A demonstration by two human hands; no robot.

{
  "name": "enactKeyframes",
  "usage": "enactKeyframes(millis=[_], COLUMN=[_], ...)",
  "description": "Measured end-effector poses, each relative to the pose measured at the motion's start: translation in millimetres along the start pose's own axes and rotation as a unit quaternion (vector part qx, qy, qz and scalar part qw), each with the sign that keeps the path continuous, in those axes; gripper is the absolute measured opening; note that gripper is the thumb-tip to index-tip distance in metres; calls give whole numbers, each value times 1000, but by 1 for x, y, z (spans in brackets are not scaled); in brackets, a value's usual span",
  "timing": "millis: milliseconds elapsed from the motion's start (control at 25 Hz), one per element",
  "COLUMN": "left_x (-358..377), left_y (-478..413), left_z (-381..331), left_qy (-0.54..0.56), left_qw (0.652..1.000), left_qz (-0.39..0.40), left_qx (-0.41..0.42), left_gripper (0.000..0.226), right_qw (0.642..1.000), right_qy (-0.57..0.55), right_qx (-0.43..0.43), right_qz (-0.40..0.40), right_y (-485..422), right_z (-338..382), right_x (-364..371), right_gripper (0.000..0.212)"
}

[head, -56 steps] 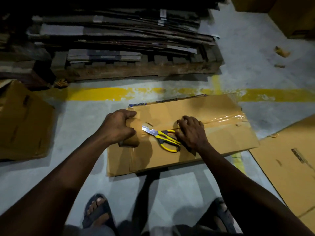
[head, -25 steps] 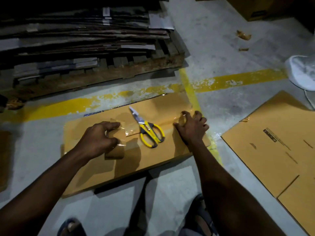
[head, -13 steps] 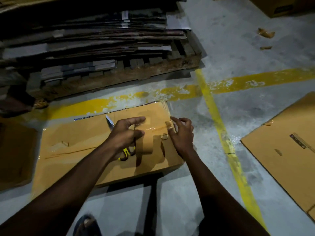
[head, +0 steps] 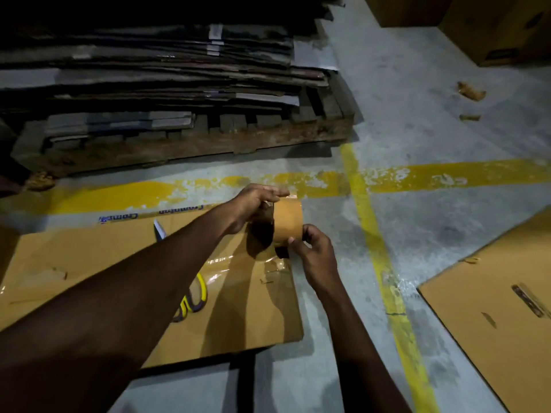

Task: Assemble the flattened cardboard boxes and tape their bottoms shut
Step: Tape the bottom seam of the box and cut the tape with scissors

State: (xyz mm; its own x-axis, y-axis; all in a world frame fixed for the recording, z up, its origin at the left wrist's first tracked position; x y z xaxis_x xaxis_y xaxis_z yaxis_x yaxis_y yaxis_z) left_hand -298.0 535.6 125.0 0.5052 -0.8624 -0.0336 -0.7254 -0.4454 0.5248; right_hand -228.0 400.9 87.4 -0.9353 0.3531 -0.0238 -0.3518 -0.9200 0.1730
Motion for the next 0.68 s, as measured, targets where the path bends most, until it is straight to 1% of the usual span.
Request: enactKeyframes(millis=[40,80,160,200,280,400,520,680], left_x=[-6,-14,-38,-45,-50,-45,-43,-41], left_y=[-8,-17,-36,-45,-58,-64,-68,-70], left_z=[0,0,7,13,28,37,37,39], left_qy=[-7,-9,-33,-70,-145,-209,-277,-328], left_qw=[1000,1000,998,996,989,976,955,936], left_qz=[-6,-20,-50,-47,-9,47,99,119], left_qx=[3,6,1,-9,-35,-39,-35,-42], left_gripper=[41,45,53,56,61,62,65,60], right_qw=[1000,999,995,993,993,994,994,994], right_qy=[-22,-27,-16,-10,3,0,-5,0], right_qx=[-4,-12,-20,-23,-27,-23,-22,-24], right_qz=[-17,-39,-92,-112,-117,-110,-108,-109], right_y=[-3,-5,-6,-4,0,1,1,2], right_z=[0,4,5,7,7,2,1,1], right_x=[-2,-6,-15,-17,-15,-13,-12,-10], right_gripper=[9,13,32,37,37,27,34,39])
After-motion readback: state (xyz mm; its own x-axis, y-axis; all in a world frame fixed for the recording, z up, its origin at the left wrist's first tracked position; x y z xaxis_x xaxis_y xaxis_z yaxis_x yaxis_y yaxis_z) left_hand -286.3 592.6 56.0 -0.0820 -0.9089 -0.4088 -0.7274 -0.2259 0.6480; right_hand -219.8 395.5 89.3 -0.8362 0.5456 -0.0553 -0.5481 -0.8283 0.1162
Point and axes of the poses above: each hand's wrist, its own y-axis away from the middle knuckle, its own x-axis out of the palm, z = x × y, the point moved 7 cm from there along -y, towards the middle knuckle, and after that the axes turned 11 degrees about z, right-handed, at the moved point
